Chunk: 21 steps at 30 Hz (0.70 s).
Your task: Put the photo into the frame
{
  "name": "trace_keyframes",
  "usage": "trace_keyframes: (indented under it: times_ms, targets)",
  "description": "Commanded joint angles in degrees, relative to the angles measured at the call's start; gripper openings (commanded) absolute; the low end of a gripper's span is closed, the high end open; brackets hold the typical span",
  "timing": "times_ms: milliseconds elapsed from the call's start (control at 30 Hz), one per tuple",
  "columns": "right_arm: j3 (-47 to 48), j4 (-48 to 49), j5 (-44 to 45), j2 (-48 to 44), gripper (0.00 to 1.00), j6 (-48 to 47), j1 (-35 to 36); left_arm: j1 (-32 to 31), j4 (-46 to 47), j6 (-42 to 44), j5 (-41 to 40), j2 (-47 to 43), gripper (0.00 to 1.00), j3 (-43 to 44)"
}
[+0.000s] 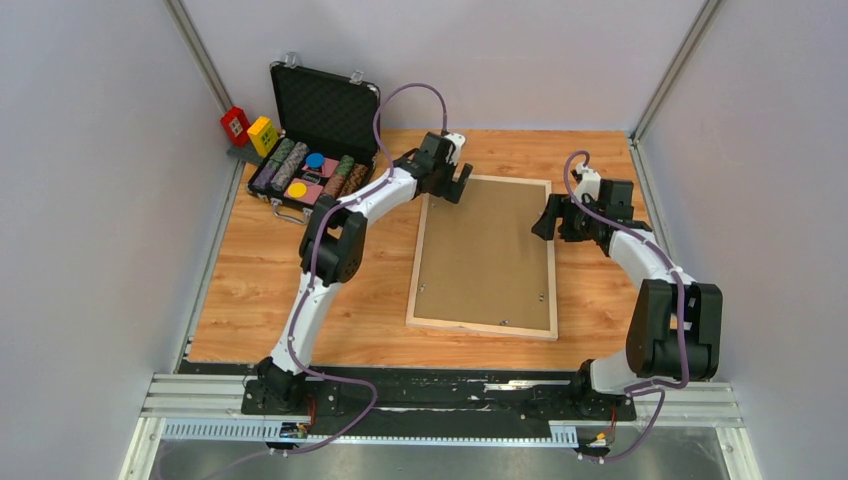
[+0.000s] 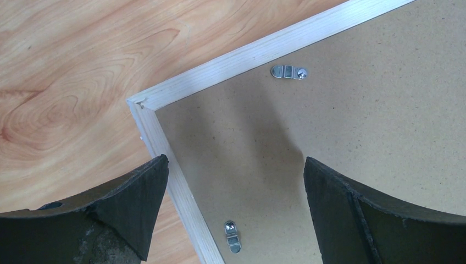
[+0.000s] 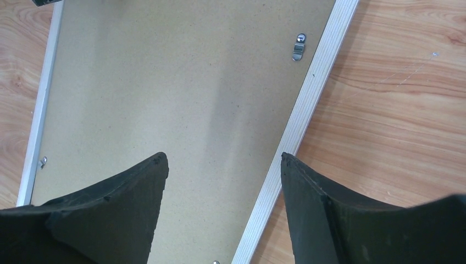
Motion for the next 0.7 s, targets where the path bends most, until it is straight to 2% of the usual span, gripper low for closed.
trace_keyframes:
  times_ms: [0, 667]
  targets:
    - [-0.44, 0.73, -1.15, 0.30, 0.73, -0.42, -0.45, 0.62, -0.50, -2.29, 3.22, 0.76, 1.00, 2.37]
    - [-0.48, 0.78, -1.28, 1.07, 0.73, -0.45, -0.98, 1.64, 0.79, -5.62, 16.71, 1.64, 1.00, 1.19]
